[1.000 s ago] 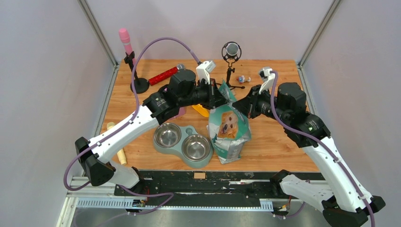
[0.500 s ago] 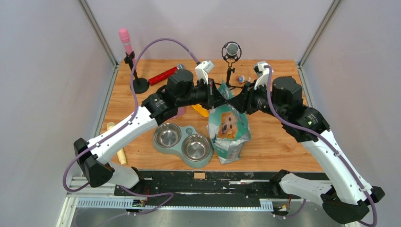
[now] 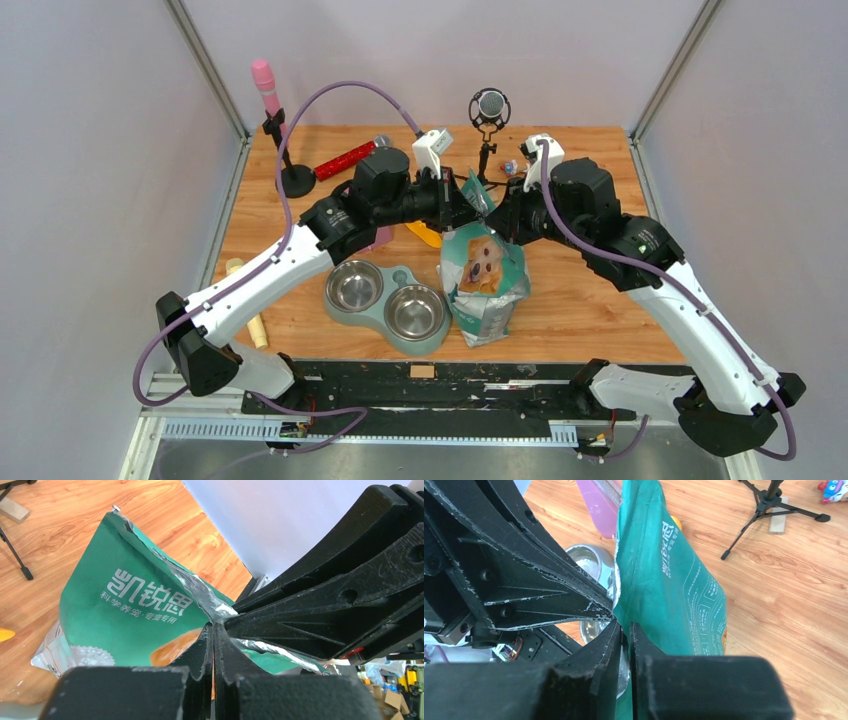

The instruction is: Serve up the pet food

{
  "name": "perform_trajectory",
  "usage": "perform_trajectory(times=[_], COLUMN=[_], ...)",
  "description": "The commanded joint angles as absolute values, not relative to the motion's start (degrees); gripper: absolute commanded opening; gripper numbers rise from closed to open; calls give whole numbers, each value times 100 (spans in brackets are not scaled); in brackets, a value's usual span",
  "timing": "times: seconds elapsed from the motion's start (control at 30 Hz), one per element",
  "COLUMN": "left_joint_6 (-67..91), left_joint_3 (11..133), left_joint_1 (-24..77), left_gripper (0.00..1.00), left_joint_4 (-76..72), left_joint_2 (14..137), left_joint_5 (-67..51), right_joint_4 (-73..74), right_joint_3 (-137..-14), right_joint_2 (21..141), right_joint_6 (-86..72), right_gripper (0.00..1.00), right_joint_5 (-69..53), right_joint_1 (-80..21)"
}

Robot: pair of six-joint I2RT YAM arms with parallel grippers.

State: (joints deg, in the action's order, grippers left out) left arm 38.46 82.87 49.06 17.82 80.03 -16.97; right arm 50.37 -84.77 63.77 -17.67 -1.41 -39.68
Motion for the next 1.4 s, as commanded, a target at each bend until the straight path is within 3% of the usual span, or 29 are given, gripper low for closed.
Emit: perform_trajectory(times=[0.0, 0.1, 0.23, 0.4, 0.57, 0.73, 0.93, 1.17, 1.23, 1.33, 1.37], left_joint_6=[3698, 3658, 3617, 3640, 3663, 3697, 3736, 3721, 3697, 3676, 3680], left_joint_3=[8397, 8394, 8422, 8481, 8522, 8503, 8573, 8556, 8552, 8564, 8579], left_joint_1=[4920, 4922, 4919, 4925, 4931, 4930, 4930, 4928, 4930, 4931, 4931], left_gripper=[0, 0, 0, 0, 0, 0, 0, 0, 0, 0, 7], left_joint_4=[1752, 1814, 1867, 2007, 1983, 1802, 1776, 1781, 1800, 1847, 1875], left_joint_2=[7783, 7798, 7852, 8038, 8165, 8069, 8085, 8008, 7965, 7905, 7867], left_joint_5=[-1686, -1670, -1671, -1688, -1832, -1691, -1596, -1483, -1425, -1296, -1196], right_joint_4=[5373, 5370, 5230, 4575, 3959, 3889, 3471, 2929, 2894, 2895, 2945], right_joint_3=[-8664, -8679, -8604, -8507, -8407, -8420, -8501, -8416, -8380, -8219, -8165], right_joint_2=[6376, 6356, 6397, 6339, 6218, 6396, 6823, 6988, 6927, 6600, 6441], right_joint_6=[-1849, -1818, -1551, -1098, -579, -244, 580, 1050, 973, 556, 326], right_gripper=[9, 0, 0, 0, 0, 0, 0, 0, 0, 0, 0], right_joint_5=[658, 684, 533, 1550, 1772, 3080, 5544, 6606, 6629, 5717, 5288], right_joint_1=[-4008, -4014, -4078, -4561, -5066, -5779, -6665, -6846, -6847, -6847, -6847])
